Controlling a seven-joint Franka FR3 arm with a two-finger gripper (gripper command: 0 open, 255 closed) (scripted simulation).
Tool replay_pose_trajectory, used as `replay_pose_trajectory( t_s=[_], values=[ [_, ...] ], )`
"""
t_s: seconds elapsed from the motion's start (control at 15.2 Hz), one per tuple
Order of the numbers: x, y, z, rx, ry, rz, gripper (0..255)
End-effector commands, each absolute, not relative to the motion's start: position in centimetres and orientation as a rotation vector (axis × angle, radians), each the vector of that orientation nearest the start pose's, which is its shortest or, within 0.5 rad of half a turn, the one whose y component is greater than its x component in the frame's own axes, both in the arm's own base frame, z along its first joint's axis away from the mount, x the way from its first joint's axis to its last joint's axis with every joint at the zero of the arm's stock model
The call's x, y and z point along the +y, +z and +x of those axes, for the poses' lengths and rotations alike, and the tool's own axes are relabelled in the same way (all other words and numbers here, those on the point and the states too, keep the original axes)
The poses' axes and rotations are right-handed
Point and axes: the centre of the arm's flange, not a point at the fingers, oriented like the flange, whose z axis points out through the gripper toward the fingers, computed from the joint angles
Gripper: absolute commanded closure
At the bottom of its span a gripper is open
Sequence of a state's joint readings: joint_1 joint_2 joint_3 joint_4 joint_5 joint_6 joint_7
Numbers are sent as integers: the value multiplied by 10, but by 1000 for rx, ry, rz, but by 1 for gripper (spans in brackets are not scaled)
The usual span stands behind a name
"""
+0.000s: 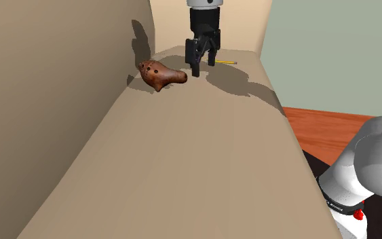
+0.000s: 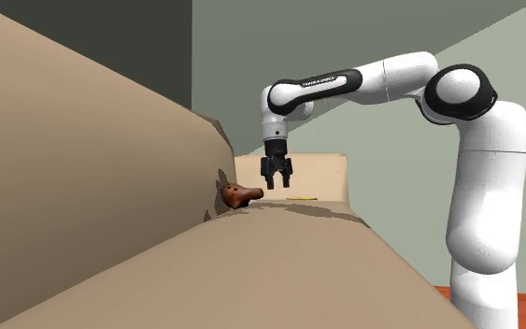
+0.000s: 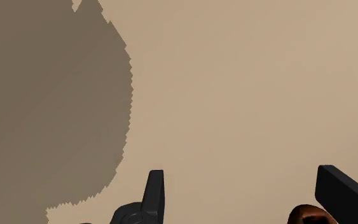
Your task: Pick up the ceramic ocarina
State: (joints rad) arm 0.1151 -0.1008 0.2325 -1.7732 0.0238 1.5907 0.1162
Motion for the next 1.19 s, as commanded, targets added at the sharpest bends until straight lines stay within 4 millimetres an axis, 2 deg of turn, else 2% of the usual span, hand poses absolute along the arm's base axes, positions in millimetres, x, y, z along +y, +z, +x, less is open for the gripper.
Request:
replay_pose_trajectory(
  t_s=[0.0, 0.46, 0.92, 1.12],
  values=[
    [201, 589, 502, -403, 112, -3132, 0],
    [268, 607, 555, -549, 51, -3112, 0],
    [268, 570, 555, -550, 51, -3112, 0],
    [268, 567, 555, -550, 51, -3112, 0]
  ],
)
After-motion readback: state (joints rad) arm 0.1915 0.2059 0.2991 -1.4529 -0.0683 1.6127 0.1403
